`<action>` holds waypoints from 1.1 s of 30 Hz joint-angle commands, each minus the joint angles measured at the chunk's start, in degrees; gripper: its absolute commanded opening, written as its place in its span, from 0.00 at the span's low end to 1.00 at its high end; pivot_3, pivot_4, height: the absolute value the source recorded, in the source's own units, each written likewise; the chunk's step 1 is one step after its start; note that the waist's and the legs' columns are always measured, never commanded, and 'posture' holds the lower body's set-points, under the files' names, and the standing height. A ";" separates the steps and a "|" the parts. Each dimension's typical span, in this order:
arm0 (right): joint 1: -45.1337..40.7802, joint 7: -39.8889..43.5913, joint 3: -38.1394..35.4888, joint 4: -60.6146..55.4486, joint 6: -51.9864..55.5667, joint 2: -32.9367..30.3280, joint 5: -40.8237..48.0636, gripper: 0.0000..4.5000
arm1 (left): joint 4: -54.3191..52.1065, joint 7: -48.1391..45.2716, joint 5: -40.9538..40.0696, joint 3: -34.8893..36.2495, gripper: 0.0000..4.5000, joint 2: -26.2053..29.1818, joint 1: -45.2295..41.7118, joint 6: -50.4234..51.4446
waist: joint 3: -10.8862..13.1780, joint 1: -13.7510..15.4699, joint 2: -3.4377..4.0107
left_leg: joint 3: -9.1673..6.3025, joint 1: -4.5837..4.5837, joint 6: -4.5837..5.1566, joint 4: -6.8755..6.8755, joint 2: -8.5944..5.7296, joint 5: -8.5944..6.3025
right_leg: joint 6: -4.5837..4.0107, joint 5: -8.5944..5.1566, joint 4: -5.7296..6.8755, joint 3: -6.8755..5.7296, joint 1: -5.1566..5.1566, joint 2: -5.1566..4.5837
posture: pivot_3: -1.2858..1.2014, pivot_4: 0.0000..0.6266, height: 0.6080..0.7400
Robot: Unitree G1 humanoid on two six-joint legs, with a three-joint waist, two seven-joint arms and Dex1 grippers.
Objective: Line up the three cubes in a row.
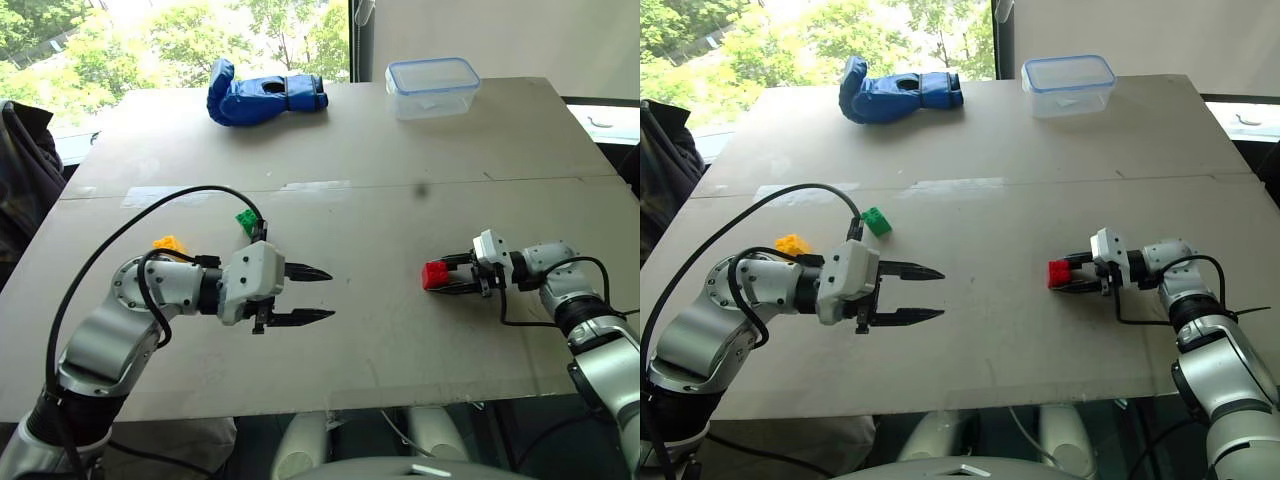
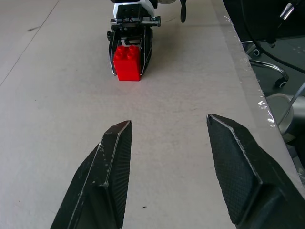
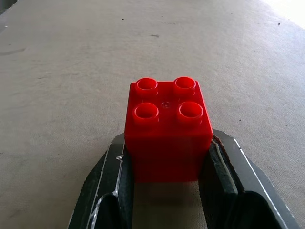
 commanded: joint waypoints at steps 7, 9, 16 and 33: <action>-1.91 3.26 3.46 2.74 -0.57 0.20 -1.04 0.99 | -1.74 0.14 0.35 1.74 0.56 0.67 2.04 -1.92 | 0.00 0.12 0.00 | -0.02 -0.04 -0.06 0.00 0.00 0.03 | 0.00 0.00 -0.04 -0.01 -0.01 -0.02 | 0.52 0.24 1.00; -1.90 3.26 3.36 3.27 -1.96 0.21 -1.99 0.99 | -1.90 0.28 0.43 1.63 0.56 0.58 2.25 -2.00 | 0.00 0.13 0.00 | -0.03 -0.05 -0.06 0.00 0.00 0.03 | 0.00 0.00 -0.07 -0.03 -0.01 -0.01 | 0.52 0.24 1.00; -3.03 3.26 2.24 5.53 -2.82 -1.04 -5.42 0.99 | -0.89 0.09 1.44 0.71 0.56 -0.01 2.67 -3.57 | -0.04 0.26 -0.06 | -0.03 0.02 0.08 0.02 -0.01 -0.05 | -0.01 0.02 -0.02 -0.03 0.06 -0.02 | 0.52 0.24 1.00; -3.33 3.26 -4.32 6.31 -1.70 -2.74 -7.74 0.99 | 0.00 -1.02 1.77 -0.78 0.56 -0.96 1.31 -4.31 | -0.03 0.27 -0.05 | -0.03 -0.02 0.03 0.06 -0.02 -0.02 | -0.03 0.03 -0.03 -0.04 0.05 -0.03 | 0.52 0.24 1.00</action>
